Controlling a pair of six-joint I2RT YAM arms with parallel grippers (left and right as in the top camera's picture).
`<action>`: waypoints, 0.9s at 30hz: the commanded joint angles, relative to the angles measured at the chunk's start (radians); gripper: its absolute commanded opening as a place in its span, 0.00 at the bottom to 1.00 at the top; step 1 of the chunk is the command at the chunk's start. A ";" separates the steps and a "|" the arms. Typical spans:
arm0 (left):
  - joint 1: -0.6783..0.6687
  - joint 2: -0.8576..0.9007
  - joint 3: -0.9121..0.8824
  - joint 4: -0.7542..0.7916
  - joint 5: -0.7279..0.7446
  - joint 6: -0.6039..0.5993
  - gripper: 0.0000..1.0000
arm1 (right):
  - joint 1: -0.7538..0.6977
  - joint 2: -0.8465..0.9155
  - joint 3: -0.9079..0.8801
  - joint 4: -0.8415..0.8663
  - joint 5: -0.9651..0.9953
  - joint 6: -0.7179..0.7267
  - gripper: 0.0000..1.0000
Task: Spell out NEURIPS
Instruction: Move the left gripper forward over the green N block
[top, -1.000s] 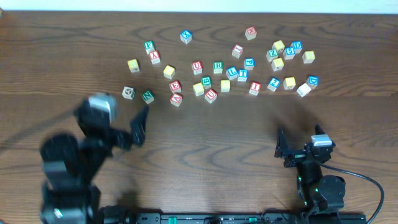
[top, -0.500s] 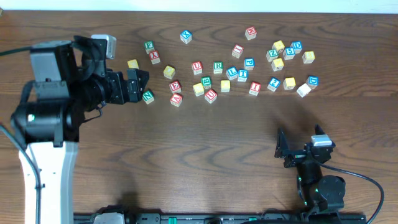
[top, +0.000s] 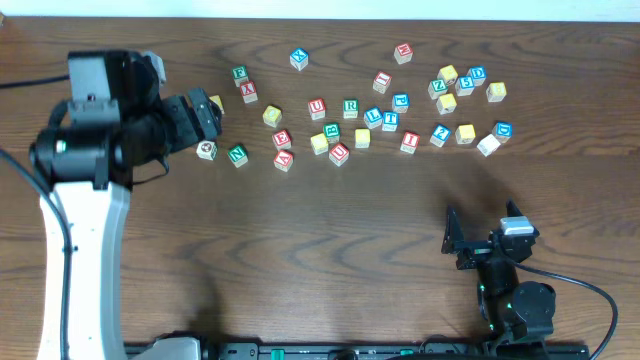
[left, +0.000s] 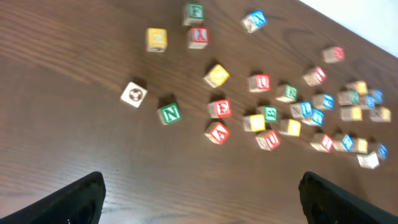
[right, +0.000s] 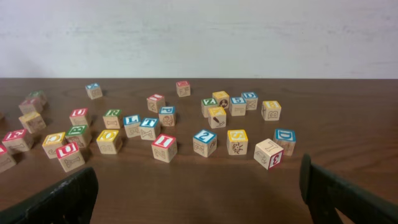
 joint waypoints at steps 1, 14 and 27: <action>-0.035 0.084 0.099 -0.049 -0.120 -0.077 0.98 | 0.005 -0.006 -0.001 -0.005 -0.002 0.009 0.99; -0.174 0.299 0.218 -0.125 -0.344 -0.322 0.98 | 0.005 -0.006 -0.001 -0.005 -0.002 0.009 0.99; -0.174 0.439 0.208 -0.126 -0.354 -0.364 0.97 | 0.005 -0.006 -0.001 -0.005 -0.002 0.009 0.99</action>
